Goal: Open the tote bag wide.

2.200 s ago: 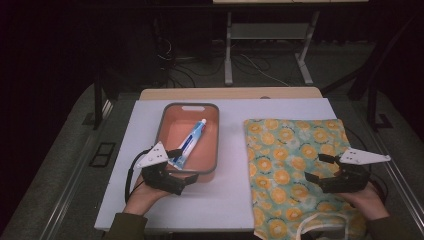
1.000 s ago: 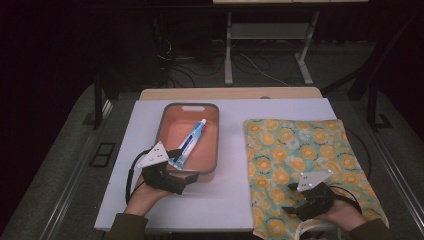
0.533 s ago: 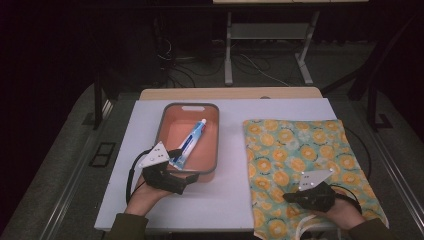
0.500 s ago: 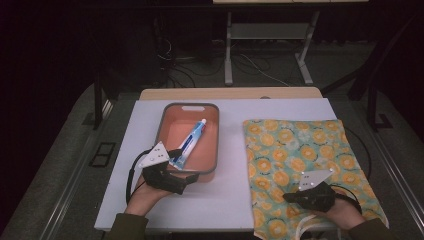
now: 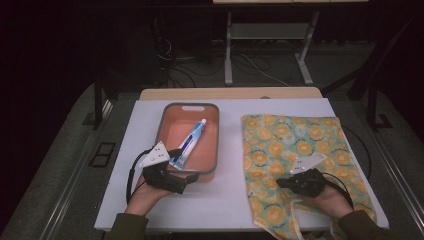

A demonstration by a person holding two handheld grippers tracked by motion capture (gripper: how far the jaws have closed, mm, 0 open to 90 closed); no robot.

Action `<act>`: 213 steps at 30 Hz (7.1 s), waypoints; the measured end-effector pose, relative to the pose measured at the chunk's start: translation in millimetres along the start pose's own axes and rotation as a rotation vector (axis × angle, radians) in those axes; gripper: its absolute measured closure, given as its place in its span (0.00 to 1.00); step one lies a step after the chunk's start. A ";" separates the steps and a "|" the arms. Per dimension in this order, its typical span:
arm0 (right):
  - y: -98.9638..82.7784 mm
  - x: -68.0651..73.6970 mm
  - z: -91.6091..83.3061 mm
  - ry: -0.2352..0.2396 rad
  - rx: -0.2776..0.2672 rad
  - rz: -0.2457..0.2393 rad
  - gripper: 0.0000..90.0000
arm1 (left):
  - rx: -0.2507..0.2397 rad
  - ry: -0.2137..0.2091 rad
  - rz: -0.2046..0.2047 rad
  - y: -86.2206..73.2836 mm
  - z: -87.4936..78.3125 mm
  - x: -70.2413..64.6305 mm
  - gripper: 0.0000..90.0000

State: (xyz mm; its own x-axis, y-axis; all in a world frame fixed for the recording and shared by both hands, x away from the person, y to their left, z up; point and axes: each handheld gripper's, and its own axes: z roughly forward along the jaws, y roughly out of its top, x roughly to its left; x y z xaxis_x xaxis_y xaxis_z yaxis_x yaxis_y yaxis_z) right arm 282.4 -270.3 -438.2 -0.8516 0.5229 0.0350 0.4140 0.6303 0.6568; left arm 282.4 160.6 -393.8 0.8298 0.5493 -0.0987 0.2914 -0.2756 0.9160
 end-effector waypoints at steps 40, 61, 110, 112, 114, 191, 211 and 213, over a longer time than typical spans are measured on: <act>9.5 59.5 14.3 0.102 0.031 -0.096 0.22 | 0.005 0.008 0.007 -0.3 1.0 -0.5 0.00; 13.4 50.5 19.2 0.030 0.016 -0.123 1.00 | 0.008 0.017 0.009 -0.2 2.2 -0.6 0.00; 8.8 65.7 8.6 0.109 0.056 -0.026 0.20 | 0.011 0.022 0.010 -0.4 2.7 -1.0 0.00; 5.1 70.8 13.0 0.111 0.082 -0.058 0.27 | 0.012 0.023 0.010 -0.4 2.7 -1.2 0.00; 4.5 74.2 14.1 0.078 0.092 -0.112 0.35 | 0.012 0.023 0.010 -0.4 2.7 -1.2 0.00; 48.3 42.2 -2.2 0.176 -0.174 -0.066 0.99 | 0.011 0.028 0.026 -1.4 3.2 -1.8 0.00; 16.7 -96.6 -53.1 -0.181 -0.301 0.307 0.99 | 0.013 0.032 0.026 -1.3 4.3 -1.6 0.00; 6.1 -108.5 -44.5 -0.194 -0.259 0.367 0.99 | 0.014 0.032 0.026 -1.3 4.3 -1.6 0.00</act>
State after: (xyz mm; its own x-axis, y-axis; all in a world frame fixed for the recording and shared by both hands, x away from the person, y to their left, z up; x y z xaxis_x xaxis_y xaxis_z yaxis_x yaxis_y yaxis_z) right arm 363.1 -348.7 -404.4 -0.5788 0.7965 0.1749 0.5612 0.2334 0.7941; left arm 282.7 156.7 -396.5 0.8216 0.5667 -0.0625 0.2770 -0.3009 0.9126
